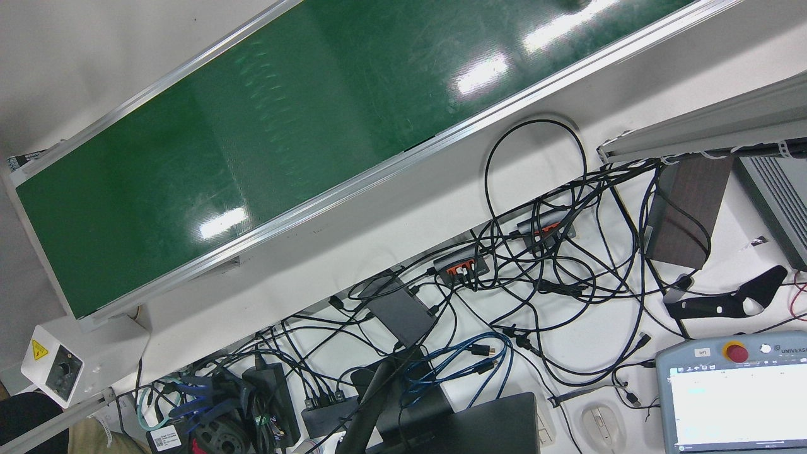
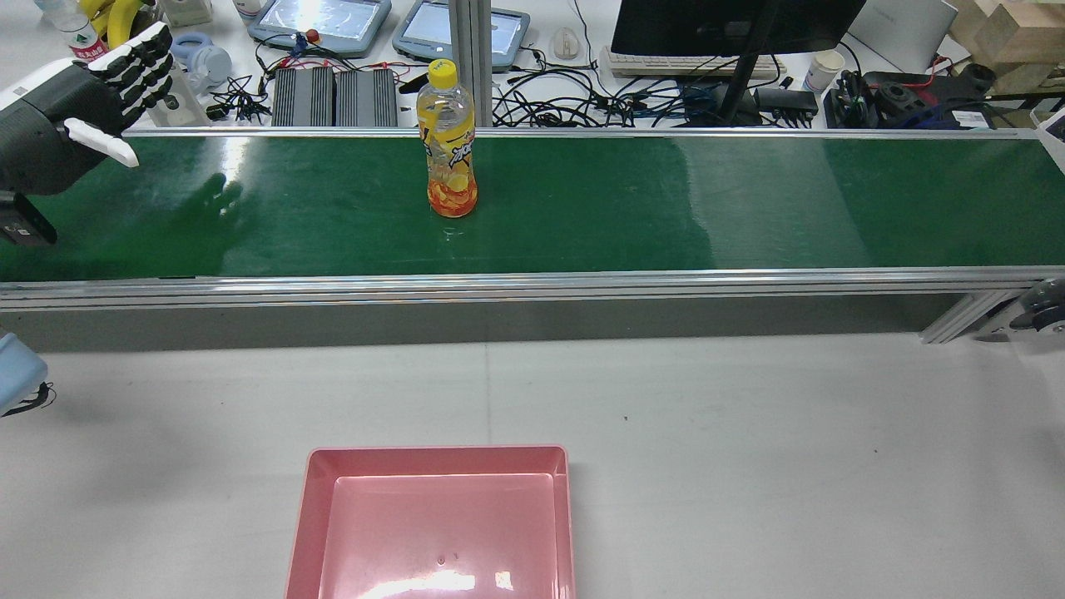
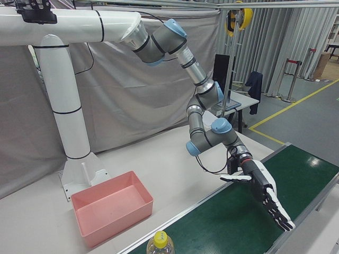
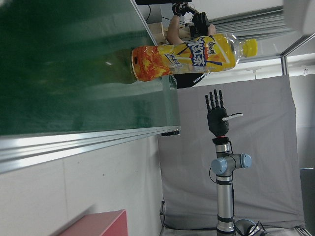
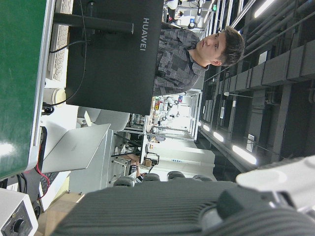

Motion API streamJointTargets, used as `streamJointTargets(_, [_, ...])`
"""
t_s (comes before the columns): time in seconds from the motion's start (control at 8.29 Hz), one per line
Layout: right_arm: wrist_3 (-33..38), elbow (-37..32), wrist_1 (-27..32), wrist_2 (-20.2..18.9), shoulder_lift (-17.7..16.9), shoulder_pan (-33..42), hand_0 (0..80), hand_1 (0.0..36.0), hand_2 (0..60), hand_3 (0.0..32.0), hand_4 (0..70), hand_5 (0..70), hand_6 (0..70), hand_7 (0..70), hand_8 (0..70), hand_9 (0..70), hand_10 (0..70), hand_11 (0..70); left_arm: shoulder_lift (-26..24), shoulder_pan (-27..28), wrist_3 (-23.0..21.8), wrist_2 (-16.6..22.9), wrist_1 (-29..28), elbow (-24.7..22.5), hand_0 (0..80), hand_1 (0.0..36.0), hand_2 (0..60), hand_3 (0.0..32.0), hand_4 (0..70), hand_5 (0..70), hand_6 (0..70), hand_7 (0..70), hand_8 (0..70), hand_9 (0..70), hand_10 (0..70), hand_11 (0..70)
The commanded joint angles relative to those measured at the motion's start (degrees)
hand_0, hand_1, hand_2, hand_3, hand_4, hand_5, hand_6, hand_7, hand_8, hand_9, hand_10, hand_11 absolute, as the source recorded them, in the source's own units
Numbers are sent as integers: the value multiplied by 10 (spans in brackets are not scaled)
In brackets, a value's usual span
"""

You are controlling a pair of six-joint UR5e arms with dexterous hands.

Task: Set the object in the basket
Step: 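Move the open left hand along the belt toward the orange drink bottle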

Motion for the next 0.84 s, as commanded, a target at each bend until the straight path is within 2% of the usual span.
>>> streamJointTargets(0.0, [0,0,0,0,0,0,0,0,0,0,0,0,0,0,0,0,0,0,-28,6,51,-4,32,0,595,50,0,14,64,0,0,0,0,0,0,0])
streamJointTargets(0.24, [0,0,0,0,0,-1,0,0,0,0,0,0,0,0,0,0,0,0,-40,11,51,-5,32,-1,594,49,0,12,63,0,0,0,0,0,0,0])
streamJointTargets(0.36, [0,0,0,0,0,0,0,0,0,0,0,0,0,0,0,0,0,0,-43,45,51,-12,32,2,590,48,0,10,63,0,0,0,0,0,0,0])
streamJointTargets(0.48, [0,0,0,0,0,0,0,0,0,0,0,0,0,0,0,0,0,0,-42,56,51,-40,31,1,587,48,0,8,64,0,0,0,0,0,0,0])
streamJointTargets(0.72, [0,0,0,0,0,0,0,0,0,0,0,0,0,0,0,0,0,0,-52,71,50,-48,31,2,589,50,0,6,67,0,0,0,0,0,0,0])
